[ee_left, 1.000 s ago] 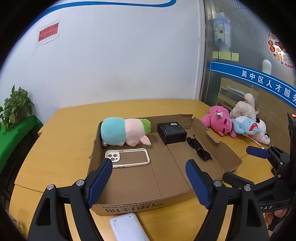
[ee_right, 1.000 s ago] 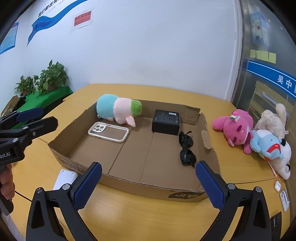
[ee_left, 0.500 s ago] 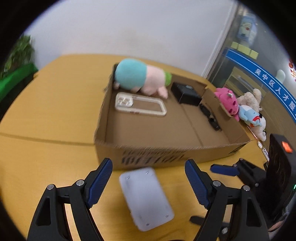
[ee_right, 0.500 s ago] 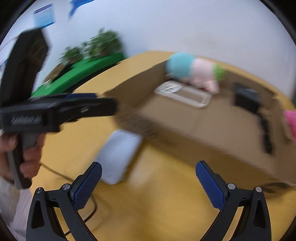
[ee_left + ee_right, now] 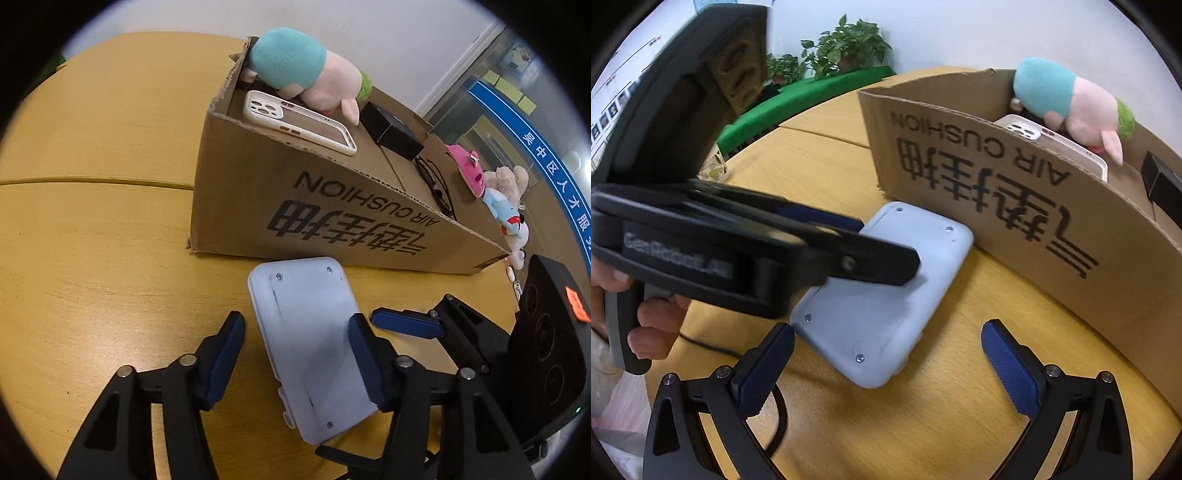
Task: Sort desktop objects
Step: 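Move the left gripper to the white rounded device and grasp it, then lift the white device into the box beside the black box and release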
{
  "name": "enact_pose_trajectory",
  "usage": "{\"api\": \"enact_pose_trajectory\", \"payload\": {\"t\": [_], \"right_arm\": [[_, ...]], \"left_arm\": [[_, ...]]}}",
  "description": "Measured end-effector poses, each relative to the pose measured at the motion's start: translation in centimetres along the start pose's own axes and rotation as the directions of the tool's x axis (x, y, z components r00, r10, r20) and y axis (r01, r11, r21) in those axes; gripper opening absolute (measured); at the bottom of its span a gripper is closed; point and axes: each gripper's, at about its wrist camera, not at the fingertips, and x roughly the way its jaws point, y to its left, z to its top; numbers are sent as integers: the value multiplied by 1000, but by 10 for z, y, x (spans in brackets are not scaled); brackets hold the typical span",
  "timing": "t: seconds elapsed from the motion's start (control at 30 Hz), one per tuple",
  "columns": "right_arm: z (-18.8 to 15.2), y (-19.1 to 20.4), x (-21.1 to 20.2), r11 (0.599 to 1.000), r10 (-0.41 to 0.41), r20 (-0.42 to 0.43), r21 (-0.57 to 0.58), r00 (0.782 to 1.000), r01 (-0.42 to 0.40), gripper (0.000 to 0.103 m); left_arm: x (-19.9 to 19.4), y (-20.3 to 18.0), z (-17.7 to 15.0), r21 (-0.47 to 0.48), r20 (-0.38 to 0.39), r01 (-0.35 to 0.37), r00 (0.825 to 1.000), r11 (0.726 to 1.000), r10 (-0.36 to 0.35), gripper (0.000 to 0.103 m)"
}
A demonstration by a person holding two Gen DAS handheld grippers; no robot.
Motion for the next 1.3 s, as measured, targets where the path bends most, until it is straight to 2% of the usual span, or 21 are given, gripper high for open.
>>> {"api": "enact_pose_trajectory", "payload": {"t": [0.1,0.17,0.2,0.27,0.43,0.57,0.7,0.83,1.1,1.23,1.3], "right_arm": [[-1,8,3,999,-24,5,-39,1000,24,100],[0,12,2,998,-16,11,-63,1000,16,87],[0,17,2,996,-20,12,-82,1000,21,85],[-1,23,4,993,-54,8,-105,999,54,84],[-9,25,-5,996,-35,30,-83,999,37,82],[-16,28,-23,996,-39,75,-74,996,44,82],[-15,32,-55,994,-64,137,-80,989,76,82],[-1,29,-94,985,-132,197,-82,972,150,82],[61,-22,-169,952,-258,325,-75,910,297,82],[91,-58,-196,949,-274,338,-57,900,310,82],[105,-78,-205,949,-278,333,-48,901,310,82]], "left_arm": [[1,2,0,-26,-7,40,999,999,-40,46],[2,0,-1,-37,-5,44,999,998,-45,44],[1,-1,-1,-41,-2,37,999,998,-37,44],[-1,-6,-5,-36,9,14,1000,999,-13,43],[-12,-14,-10,-23,36,-3,999,1000,4,33],[-26,-30,-10,1,67,-11,998,1000,11,32],[-48,-58,0,51,133,-17,991,999,10,32],[-70,-97,27,138,204,-6,979,990,-22,32],[-90,-172,106,312,298,-5,950,950,-93,33],[-84,-194,151,345,305,17,944,939,-129,32],[-73,-202,174,350,296,20,946,937,-131,32]]}}
